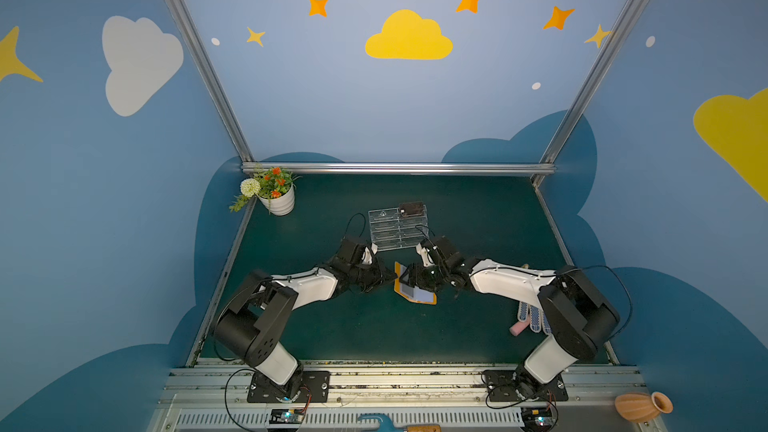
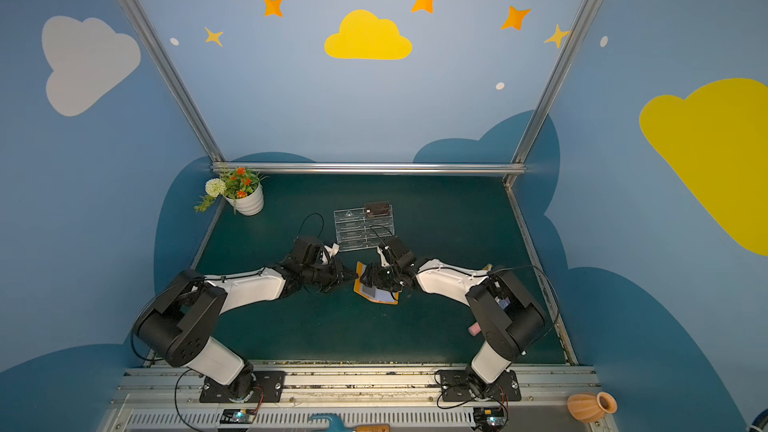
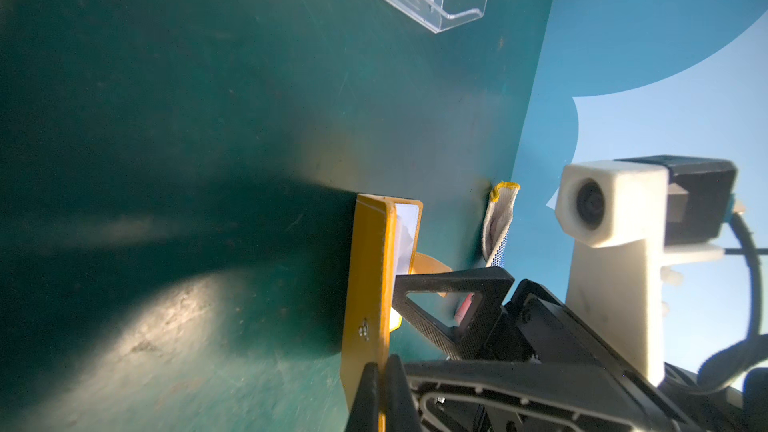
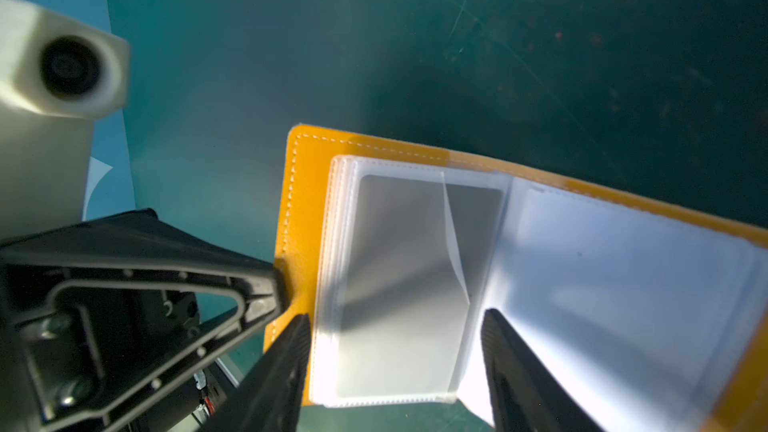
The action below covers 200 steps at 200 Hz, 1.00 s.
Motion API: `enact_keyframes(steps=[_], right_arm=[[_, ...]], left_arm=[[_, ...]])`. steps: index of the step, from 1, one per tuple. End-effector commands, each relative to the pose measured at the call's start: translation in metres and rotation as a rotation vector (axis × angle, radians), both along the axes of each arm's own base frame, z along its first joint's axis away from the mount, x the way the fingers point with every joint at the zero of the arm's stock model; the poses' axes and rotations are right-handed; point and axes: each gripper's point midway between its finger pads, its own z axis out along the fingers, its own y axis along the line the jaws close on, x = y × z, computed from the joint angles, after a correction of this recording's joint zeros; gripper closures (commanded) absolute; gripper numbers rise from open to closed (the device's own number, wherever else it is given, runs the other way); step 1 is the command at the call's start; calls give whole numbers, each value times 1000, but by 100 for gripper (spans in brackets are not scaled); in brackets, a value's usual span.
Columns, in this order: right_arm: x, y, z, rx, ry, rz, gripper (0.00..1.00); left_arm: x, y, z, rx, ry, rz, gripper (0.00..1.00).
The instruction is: Take the credit cards out of the card holder
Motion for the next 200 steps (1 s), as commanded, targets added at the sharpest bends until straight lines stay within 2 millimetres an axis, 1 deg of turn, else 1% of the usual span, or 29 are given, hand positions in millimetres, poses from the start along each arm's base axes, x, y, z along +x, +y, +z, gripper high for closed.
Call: enact_keyframes(steps=[1,27,47,62,94,134,200], right_arm=[[-2,-1,4,8,-13,-4,40],[-3,-1,4,15,-14,-2,40],[-3,-1,4,12,-10,-2,45],[-3,-1,1,8,-3,-1,45],[-2,0,-1,-8,7,1,53],[-2,-6,-2,-50,8,-6,61],[-3,-19,0,-98,-5,-29,67]], left_arm=[[-2,-2,1,-9,-13,-13,96],[-1,-2,2,-10,-17,-12,96],[-1,-2,2,-11,-17,-13,96],[0,-2,3,-10,-19,-14,96],[-1,-2,4,-9,-22,-18,96],[-1,-2,4,-1,-26,-20,96],[-1,1,0,13,-24,-14,96]])
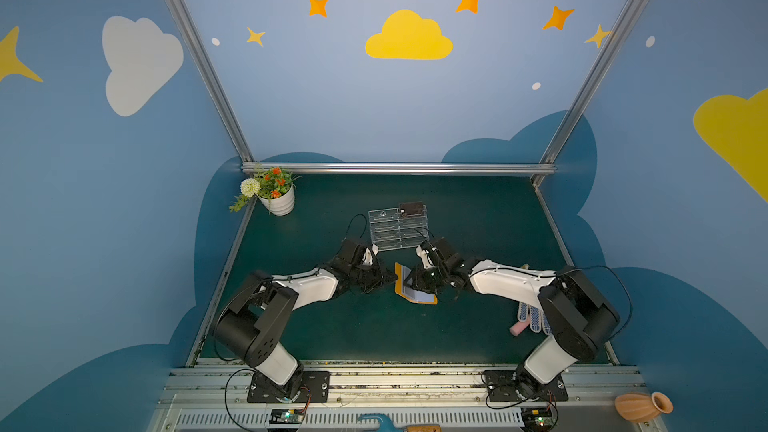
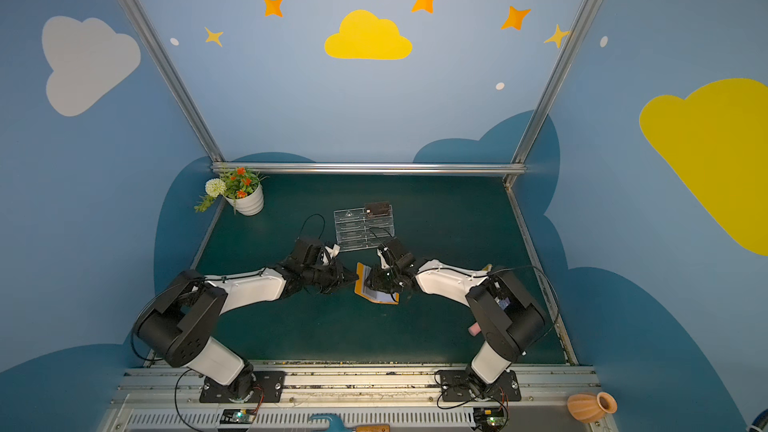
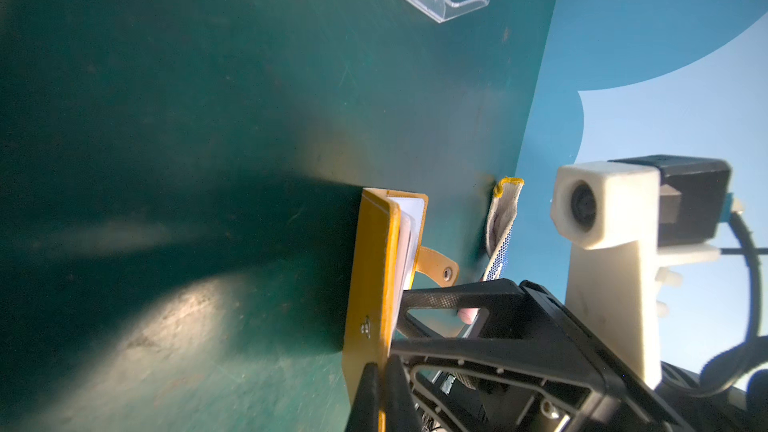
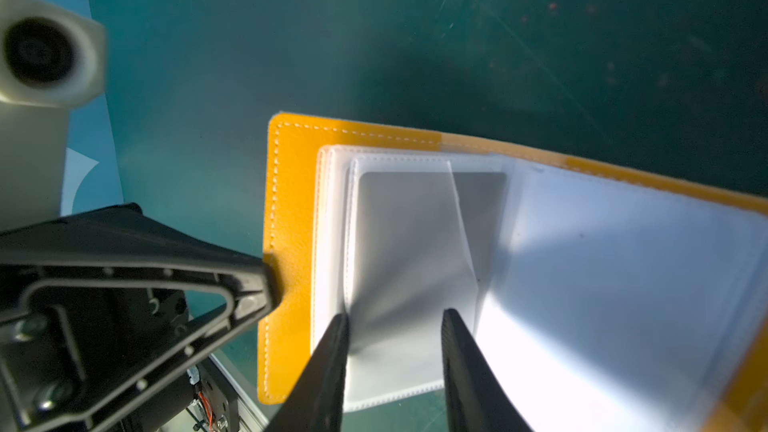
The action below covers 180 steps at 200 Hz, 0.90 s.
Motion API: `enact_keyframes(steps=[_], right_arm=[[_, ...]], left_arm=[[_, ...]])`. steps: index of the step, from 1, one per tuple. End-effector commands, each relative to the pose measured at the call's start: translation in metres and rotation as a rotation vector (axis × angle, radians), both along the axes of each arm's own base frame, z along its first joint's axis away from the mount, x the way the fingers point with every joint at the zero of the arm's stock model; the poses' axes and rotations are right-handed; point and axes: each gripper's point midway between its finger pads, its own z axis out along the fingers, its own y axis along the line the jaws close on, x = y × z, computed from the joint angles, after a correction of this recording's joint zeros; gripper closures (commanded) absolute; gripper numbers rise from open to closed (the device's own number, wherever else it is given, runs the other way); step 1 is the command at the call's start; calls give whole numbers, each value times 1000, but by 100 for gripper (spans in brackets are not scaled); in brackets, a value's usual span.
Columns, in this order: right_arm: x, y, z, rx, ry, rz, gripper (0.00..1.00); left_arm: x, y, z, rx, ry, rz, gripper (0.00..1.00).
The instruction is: Take the credit cards out of the card holder
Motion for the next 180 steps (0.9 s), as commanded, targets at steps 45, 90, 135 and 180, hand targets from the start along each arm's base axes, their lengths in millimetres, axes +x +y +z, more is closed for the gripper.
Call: enact_keyframes(steps=[45,90,135,180], right_arm=[[-4,-29,5,-104,-22,-51,68],[-7,-49,2,-150,-16,-77,69],[-7,-78,9,-173,-35,-127,60],[-3,-84,38,-91,-83,-132,54]], left_arm=[[1,3,-4,16,-16,-1,96],[0,4,-6,17,-15,1,96],[-1,5,-7,13,-7,4,67],[0,37,12,143,-30,97,26]])
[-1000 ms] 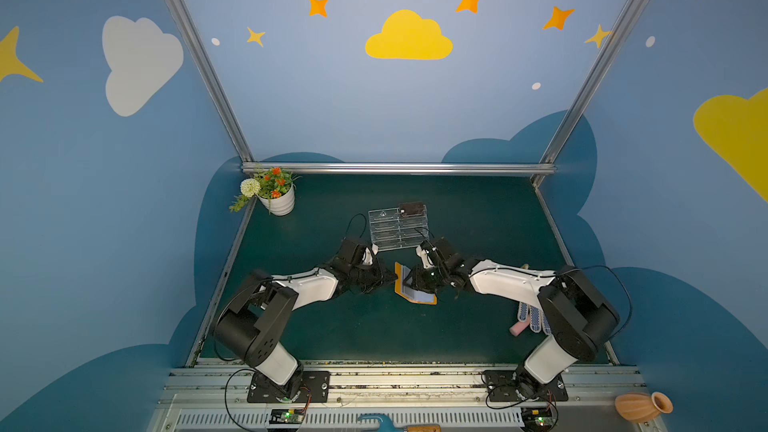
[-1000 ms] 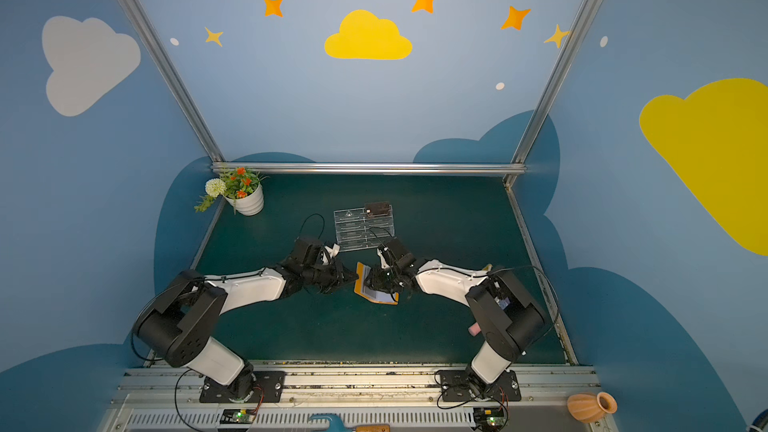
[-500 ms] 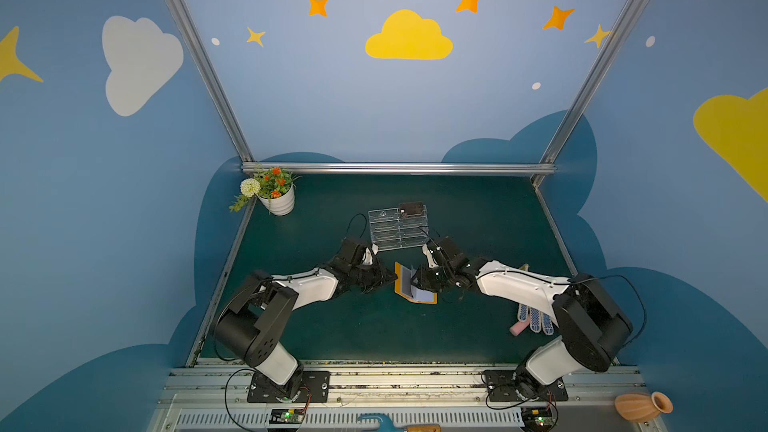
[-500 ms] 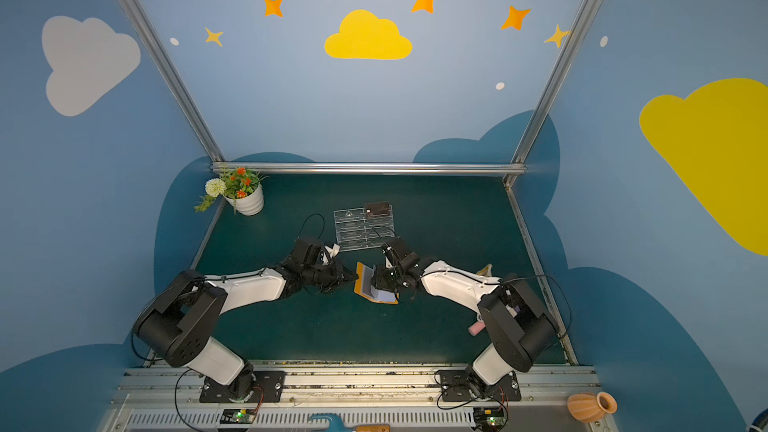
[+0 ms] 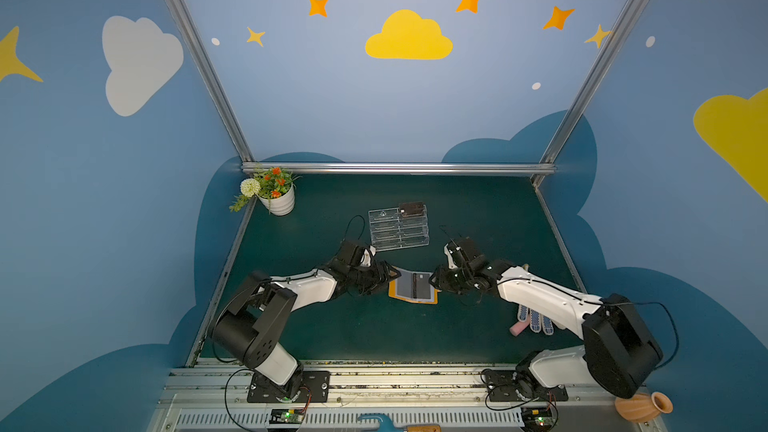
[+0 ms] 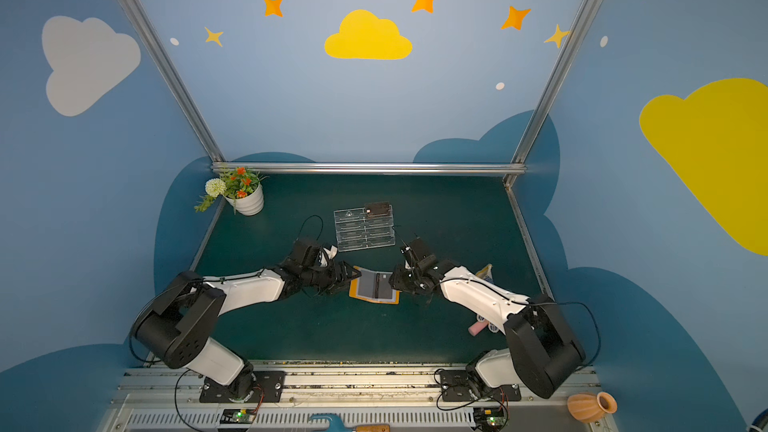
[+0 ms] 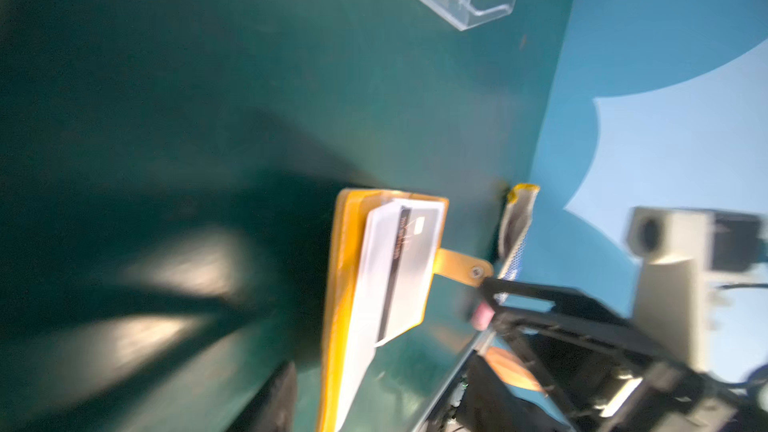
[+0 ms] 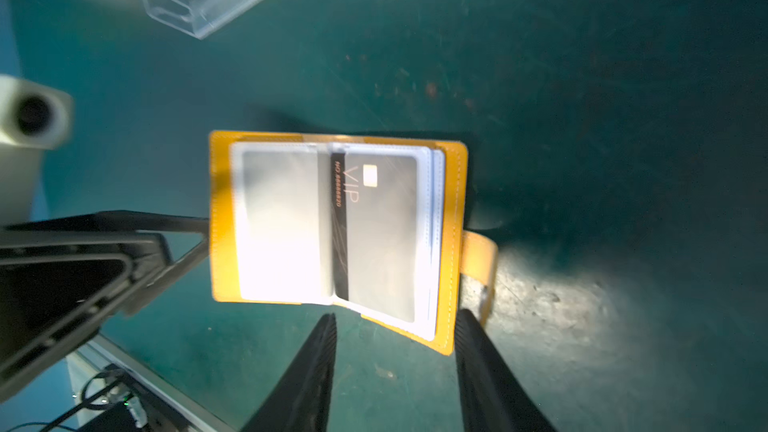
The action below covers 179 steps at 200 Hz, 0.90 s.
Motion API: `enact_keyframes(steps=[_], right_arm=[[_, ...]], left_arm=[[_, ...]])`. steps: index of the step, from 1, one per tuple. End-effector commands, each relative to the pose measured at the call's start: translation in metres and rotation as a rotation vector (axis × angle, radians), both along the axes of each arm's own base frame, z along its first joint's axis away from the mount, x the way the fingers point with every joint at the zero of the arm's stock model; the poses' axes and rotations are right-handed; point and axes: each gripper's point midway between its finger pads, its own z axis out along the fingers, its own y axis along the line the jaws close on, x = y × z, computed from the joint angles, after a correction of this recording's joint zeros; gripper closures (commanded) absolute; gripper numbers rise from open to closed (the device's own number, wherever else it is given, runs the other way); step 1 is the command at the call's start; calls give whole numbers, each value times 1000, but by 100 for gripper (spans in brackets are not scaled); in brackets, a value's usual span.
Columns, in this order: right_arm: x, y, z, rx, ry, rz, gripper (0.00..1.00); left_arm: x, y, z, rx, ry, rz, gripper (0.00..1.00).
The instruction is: Take the credit cards out of the card holder
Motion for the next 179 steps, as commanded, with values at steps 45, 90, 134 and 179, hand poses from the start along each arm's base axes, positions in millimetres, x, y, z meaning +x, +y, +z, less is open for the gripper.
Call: enact_keyframes(steps=[45,90,134,179], right_arm=[[0,24,25,180,6,78,62],[17,28,-16,194,81,51,93],[19,23,-40,158,112,41,98],[18,15,-56,130,138,24,100]], left_arm=[[4,26,75,90,-131,61,21],[-5,-27,80,-44,-104,-120,45],[-11,-55,36,-55,-1,-159,57],[-7,-59,-1,-37,71,-119,56]])
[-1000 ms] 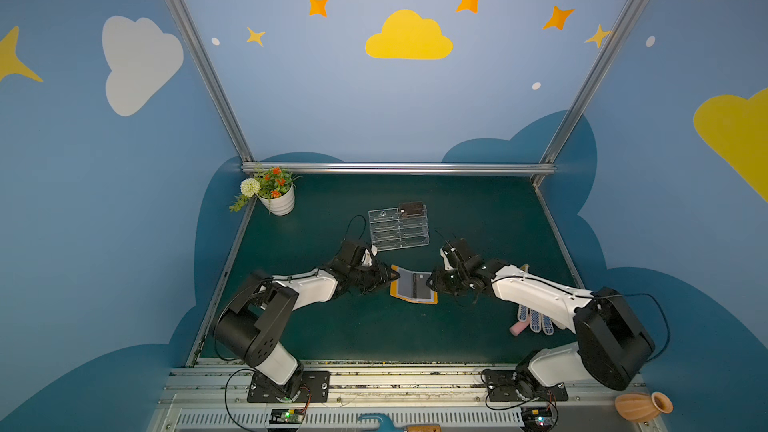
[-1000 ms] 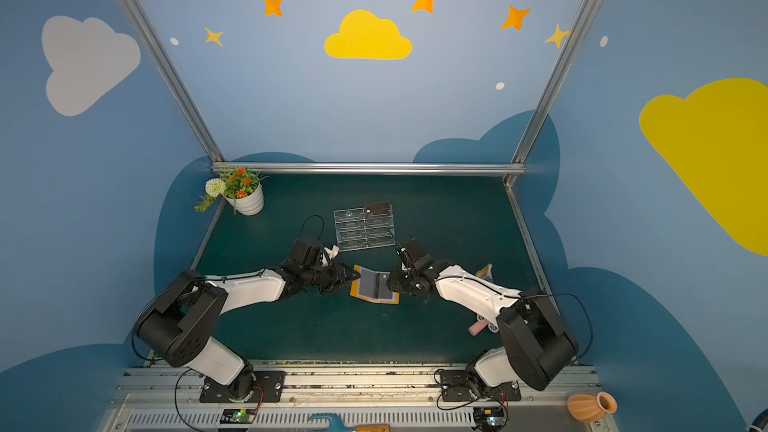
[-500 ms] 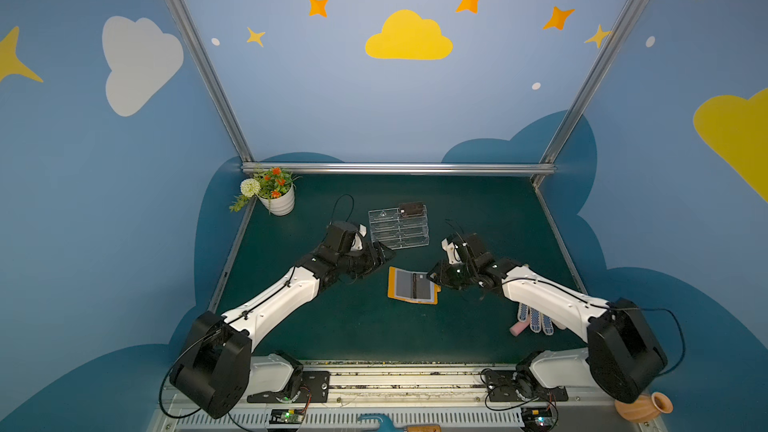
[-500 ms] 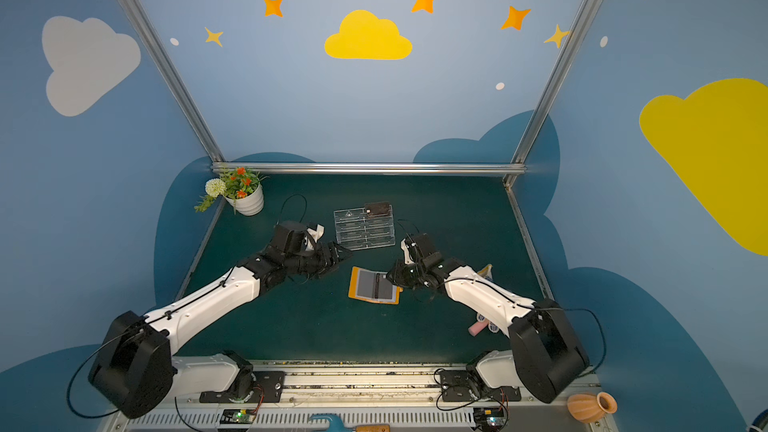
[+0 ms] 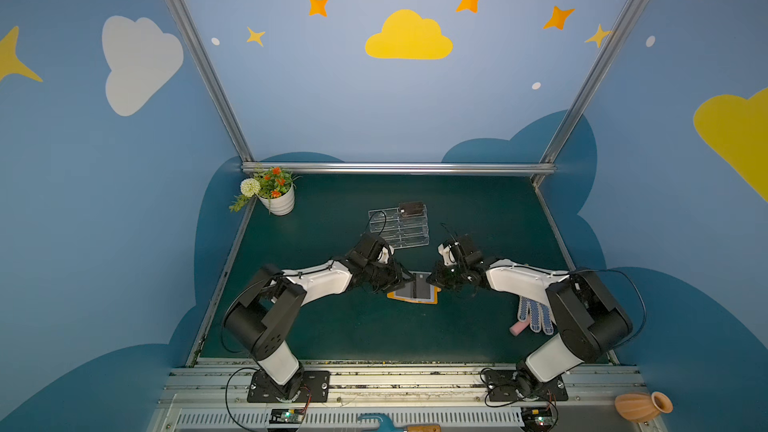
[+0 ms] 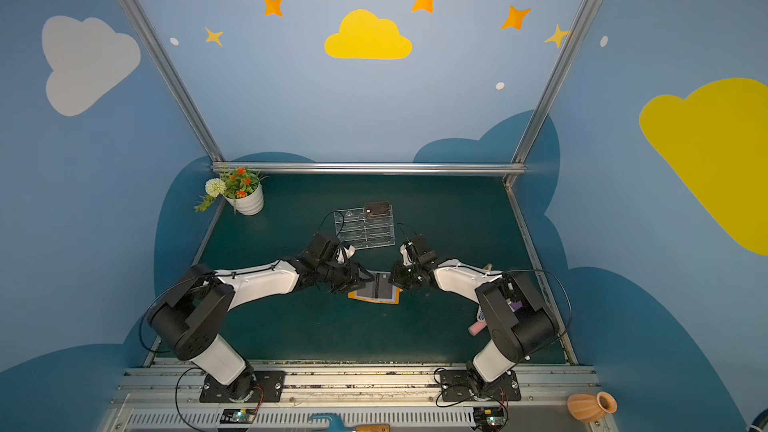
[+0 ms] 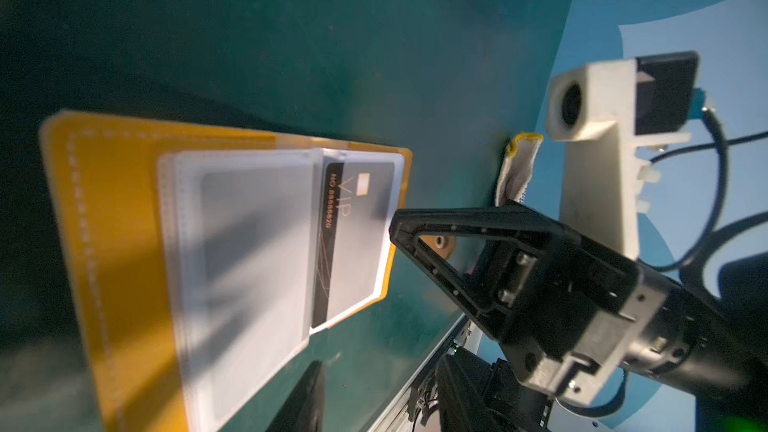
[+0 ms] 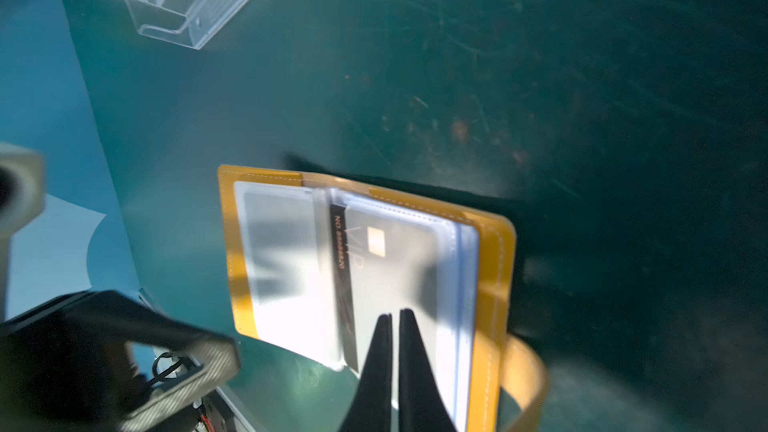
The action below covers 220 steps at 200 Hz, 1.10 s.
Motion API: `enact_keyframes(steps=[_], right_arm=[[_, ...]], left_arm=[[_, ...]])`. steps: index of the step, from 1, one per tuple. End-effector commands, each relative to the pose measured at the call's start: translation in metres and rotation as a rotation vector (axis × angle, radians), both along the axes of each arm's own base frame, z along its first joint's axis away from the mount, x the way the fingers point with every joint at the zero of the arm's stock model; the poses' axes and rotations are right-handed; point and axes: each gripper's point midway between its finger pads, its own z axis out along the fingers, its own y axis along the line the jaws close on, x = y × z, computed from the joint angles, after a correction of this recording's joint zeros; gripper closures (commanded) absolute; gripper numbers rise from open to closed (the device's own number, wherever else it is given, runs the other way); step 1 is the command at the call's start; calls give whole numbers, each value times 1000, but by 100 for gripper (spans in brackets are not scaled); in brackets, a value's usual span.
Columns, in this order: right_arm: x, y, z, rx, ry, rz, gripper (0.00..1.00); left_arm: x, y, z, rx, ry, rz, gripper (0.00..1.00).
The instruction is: Take the credit cards out of the card holder
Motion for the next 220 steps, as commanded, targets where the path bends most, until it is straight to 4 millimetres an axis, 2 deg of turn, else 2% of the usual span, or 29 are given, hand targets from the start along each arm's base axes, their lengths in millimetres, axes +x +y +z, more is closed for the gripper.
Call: enact_keyframes(steps=[1,76,118,182,220], right_arm=[[-1,-5,-10,-12,10,1,99],[-8,-10,-27,-30,40,-1,100],[-17,-14,-36,-31,67,-7,100],[-16,-23,-7,-68,-2,1,100],[-17,-18,-13,-50,11,13,100]], left_arm=[[6,-5,-7,-19,-1,24,56],[9,-1,-43,-6,45,94,55],[9,-1,-58,-10,81,120,56],[-1,11,-71,59,113,128,56],[-3,8,-75,59,122,117,56]])
